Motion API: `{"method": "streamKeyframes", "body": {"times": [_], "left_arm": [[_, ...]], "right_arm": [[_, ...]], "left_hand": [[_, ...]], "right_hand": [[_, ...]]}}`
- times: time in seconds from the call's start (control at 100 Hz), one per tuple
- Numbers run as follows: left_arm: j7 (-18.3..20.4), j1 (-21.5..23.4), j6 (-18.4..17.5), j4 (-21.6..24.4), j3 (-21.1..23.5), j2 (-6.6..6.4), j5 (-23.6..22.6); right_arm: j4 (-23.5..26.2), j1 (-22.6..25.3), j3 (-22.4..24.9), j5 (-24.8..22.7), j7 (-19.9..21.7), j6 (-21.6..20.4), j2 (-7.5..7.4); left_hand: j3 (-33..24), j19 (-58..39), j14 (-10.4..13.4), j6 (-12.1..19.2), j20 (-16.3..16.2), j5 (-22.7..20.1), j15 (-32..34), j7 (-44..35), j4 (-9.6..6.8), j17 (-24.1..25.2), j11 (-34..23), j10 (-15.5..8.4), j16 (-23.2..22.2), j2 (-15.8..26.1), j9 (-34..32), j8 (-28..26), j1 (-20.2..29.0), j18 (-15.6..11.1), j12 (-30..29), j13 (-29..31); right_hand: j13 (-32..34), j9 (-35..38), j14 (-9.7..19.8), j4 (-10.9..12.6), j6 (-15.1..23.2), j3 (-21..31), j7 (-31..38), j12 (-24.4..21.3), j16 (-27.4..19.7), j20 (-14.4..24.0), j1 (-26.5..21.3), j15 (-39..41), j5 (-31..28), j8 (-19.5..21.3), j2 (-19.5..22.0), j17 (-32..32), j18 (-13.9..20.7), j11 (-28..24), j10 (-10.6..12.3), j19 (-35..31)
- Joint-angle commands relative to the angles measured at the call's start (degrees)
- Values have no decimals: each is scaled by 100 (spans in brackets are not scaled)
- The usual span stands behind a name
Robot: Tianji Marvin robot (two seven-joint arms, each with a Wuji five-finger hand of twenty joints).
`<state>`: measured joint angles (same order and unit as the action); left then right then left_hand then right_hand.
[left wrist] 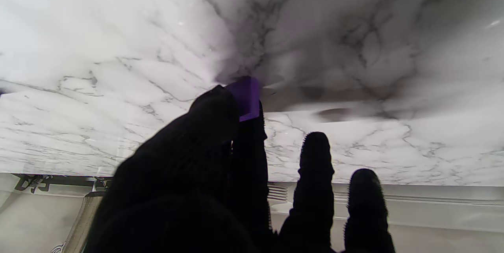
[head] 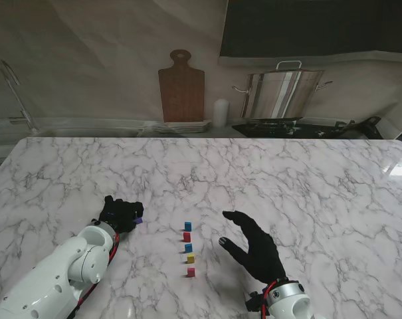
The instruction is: Arrange dominoes in a row
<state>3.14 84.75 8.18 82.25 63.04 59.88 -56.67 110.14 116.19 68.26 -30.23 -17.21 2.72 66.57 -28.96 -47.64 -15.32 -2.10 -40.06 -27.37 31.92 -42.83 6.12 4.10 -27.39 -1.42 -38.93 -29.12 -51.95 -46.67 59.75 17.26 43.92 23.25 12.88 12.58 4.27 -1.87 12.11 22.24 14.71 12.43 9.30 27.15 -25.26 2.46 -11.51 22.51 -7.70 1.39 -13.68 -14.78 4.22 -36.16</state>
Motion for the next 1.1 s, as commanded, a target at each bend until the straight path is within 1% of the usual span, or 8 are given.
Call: {"method": "streamKeyframes", "body": {"times": [0.0,0.12,0.3,0.37,0.55,0.66,0.94,1.09], "left_arm": [[118,35,-35,-102,-41,2,0],[111,24,-52,-113,-48,3,10],[156,14,-19,-102,-74,10,99],[148,7,18,-103,-92,18,144],[117,-28,102,-124,-167,29,170],[101,-55,136,-144,-212,31,156],[100,-55,191,-117,-219,32,138],[184,-38,138,-79,-174,22,155]], "right_arm": [[-15,12,-9,4,-5,20,9],[-17,10,-9,3,-4,20,9],[-16,13,-5,11,1,16,8],[-15,14,-5,11,3,17,8],[-15,15,-4,8,0,17,8],[-16,13,-5,7,1,18,8],[-18,9,-7,9,8,24,7],[-16,8,-8,9,12,27,6]], "left_hand": [[-111,-67,-26,78,60,-225,-25,-43,36,128,120,-121,-64,-241,-268,116,279,27,-131,-115],[37,39,-98,356,86,-624,-70,-470,-15,128,397,14,-75,-138,-324,626,296,37,146,-179],[409,319,-220,181,146,-762,-124,-476,-71,151,528,223,-94,104,-109,874,-147,71,336,-322],[659,449,-247,131,61,-784,-149,-488,-144,142,199,264,-130,197,138,901,-186,74,176,-367],[688,491,-256,129,26,-809,-119,-624,-160,143,25,262,-162,281,186,786,-145,83,187,-348],[700,470,-254,156,-154,-790,-43,-831,-167,150,425,248,-238,317,-18,744,84,85,527,-338],[689,467,-260,96,-172,-633,-51,-827,-163,147,546,291,-233,310,163,752,155,78,527,-396],[593,613,-264,-119,-134,-556,-94,-351,-177,145,121,390,-218,224,629,922,4,68,112,-493]], "right_hand": [[-48,-120,142,165,97,-100,21,21,-66,95,-150,-101,194,74,221,13,197,-64,67,-68],[-46,-121,145,166,100,-99,20,21,-65,95,-153,-100,197,74,222,12,197,-65,64,-69],[-47,-123,145,165,98,-103,22,22,-65,95,-151,-100,192,75,221,13,199,-67,62,-69],[-47,-122,148,166,98,-102,21,22,-65,95,-152,-100,196,74,221,10,195,-68,68,-71],[-46,-120,150,166,96,-103,23,22,-66,95,-151,-101,192,76,222,9,194,-69,67,-72],[-45,-122,143,166,98,-103,25,22,-66,95,-152,-100,189,76,220,10,189,-68,63,-72],[-42,-121,146,166,98,-103,24,21,-65,94,-154,-99,191,75,223,11,194,-66,67,-73],[-39,-119,147,166,99,-104,26,22,-65,94,-153,-98,188,76,220,9,195,-66,62,-74]]}}
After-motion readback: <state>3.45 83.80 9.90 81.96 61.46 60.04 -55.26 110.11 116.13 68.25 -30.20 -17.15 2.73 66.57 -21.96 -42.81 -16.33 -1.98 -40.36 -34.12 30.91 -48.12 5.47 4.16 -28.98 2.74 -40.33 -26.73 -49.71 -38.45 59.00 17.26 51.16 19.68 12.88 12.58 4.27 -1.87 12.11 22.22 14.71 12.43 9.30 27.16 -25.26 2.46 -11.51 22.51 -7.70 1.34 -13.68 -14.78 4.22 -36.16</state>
